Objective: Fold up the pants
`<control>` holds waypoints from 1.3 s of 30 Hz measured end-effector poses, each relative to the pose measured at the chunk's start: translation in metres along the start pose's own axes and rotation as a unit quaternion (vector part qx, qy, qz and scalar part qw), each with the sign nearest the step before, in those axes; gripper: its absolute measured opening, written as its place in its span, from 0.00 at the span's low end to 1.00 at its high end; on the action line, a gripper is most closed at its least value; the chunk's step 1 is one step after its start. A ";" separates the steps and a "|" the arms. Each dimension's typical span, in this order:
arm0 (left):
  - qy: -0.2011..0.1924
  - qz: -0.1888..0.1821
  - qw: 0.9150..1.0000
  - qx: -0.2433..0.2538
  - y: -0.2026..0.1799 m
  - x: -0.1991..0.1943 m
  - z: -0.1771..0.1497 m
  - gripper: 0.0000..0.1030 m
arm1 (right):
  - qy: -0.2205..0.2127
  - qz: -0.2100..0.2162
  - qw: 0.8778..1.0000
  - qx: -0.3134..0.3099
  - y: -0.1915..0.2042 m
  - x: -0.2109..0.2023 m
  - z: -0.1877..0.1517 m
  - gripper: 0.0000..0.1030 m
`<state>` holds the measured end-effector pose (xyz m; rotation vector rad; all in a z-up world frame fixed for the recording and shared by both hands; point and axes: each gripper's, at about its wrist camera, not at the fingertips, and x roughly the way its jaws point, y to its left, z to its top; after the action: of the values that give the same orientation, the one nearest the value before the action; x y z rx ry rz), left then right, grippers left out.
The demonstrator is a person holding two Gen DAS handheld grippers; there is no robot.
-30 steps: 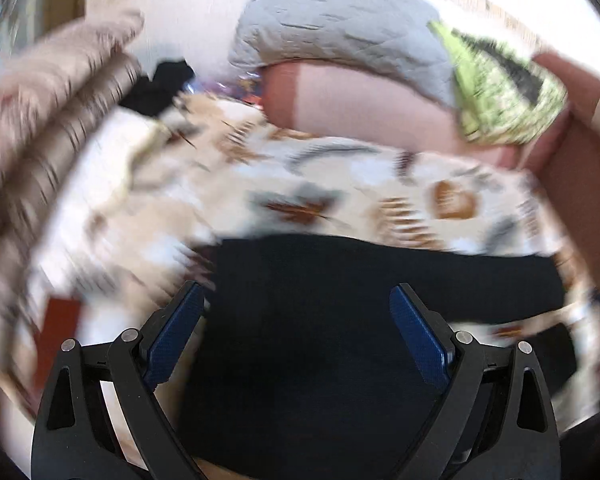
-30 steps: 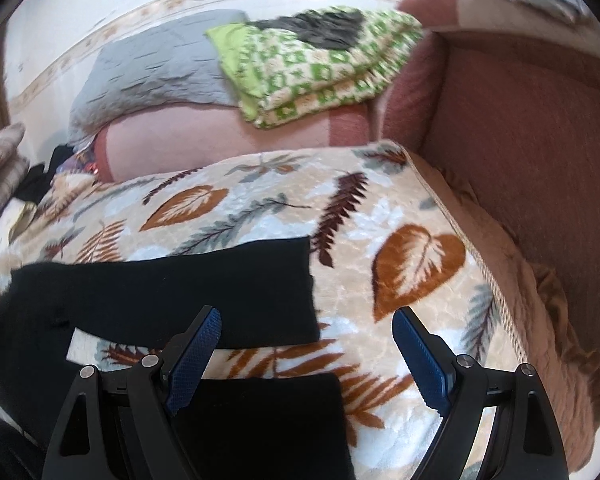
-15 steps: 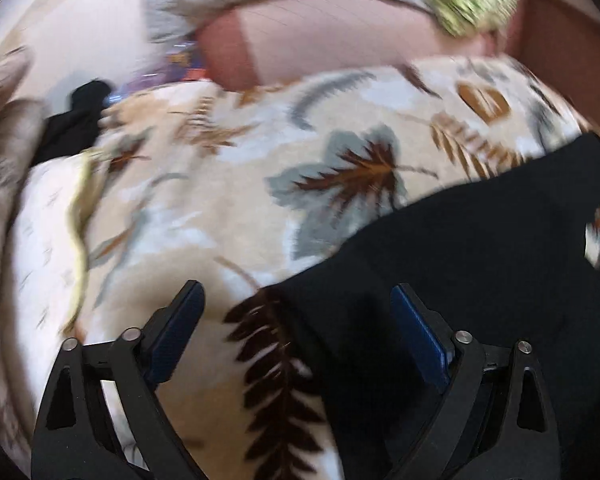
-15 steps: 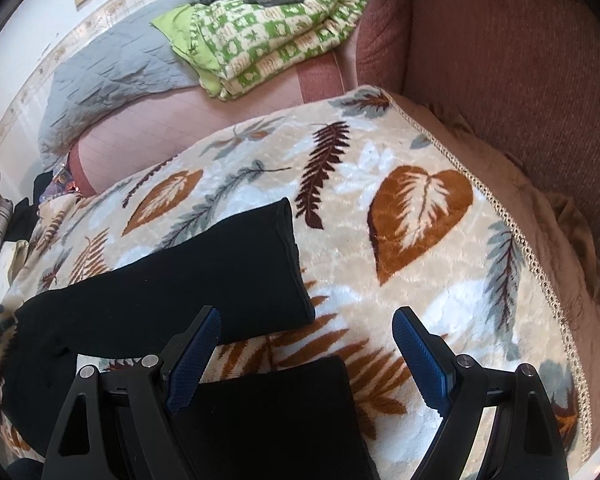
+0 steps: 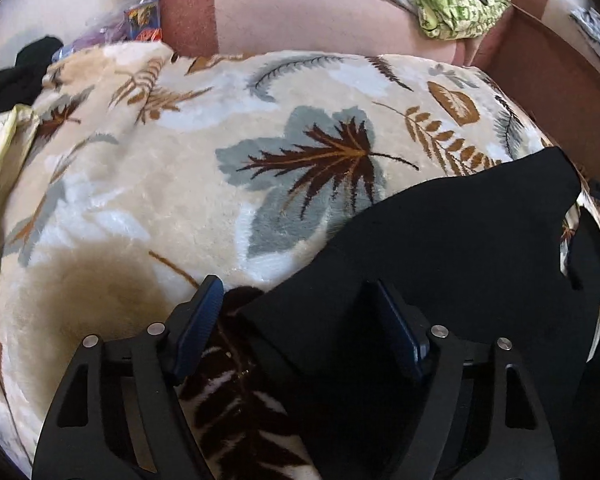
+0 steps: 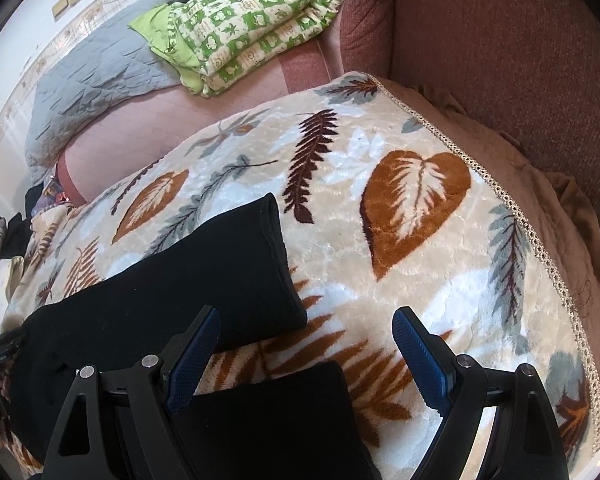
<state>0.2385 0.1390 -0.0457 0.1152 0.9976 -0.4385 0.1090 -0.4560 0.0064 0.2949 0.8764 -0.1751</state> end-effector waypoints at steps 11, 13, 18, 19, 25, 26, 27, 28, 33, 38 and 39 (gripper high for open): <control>0.022 0.042 0.999 -0.017 -0.016 -0.020 0.002 0.06 | -0.033 -0.006 0.999 0.019 -0.014 -0.014 0.009 0.84; 0.016 0.057 0.998 -0.007 -0.024 -0.030 0.001 0.06 | -0.056 -0.006 0.998 0.026 -0.023 -0.022 0.018 0.84; -0.044 0.120 0.992 -0.014 -0.048 -0.071 0.009 0.05 | -0.112 0.051 0.992 0.020 -0.043 -0.029 0.054 0.84; -0.059 0.130 0.990 -0.021 -0.054 -0.080 0.010 0.05 | -0.114 0.070 0.991 0.015 -0.045 -0.027 0.060 0.84; -0.106 0.148 0.982 -0.041 -0.091 -0.108 0.007 0.04 | -0.037 0.212 0.976 0.027 -0.052 0.025 0.079 0.52; -0.110 0.148 0.982 -0.044 -0.094 -0.111 0.006 0.04 | -0.029 0.226 0.974 0.018 -0.048 0.030 0.080 0.52; -0.113 0.147 0.981 -0.049 -0.096 -0.114 0.006 0.04 | -0.022 0.239 0.971 0.013 -0.044 0.035 0.080 0.52; -0.118 0.145 0.981 -0.056 -0.097 -0.118 0.005 0.04 | -0.009 0.255 0.967 0.007 -0.038 0.043 0.081 0.52; -0.125 0.142 0.979 -0.075 -0.098 -0.124 0.003 0.04 | 0.029 0.257 0.966 0.002 -0.030 0.073 0.080 0.53; -0.122 0.136 0.979 -0.090 -0.095 -0.122 0.000 0.04 | 0.047 0.255 0.966 0.010 -0.037 0.094 0.081 0.53; -0.122 0.136 0.979 -0.093 -0.094 -0.121 0.000 0.04 | 0.049 0.263 0.963 0.009 -0.037 0.097 0.082 0.53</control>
<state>0.1441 0.0902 0.0652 0.0279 0.7621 -0.1033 0.2195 -0.5208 -0.0265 0.5460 0.8656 0.3285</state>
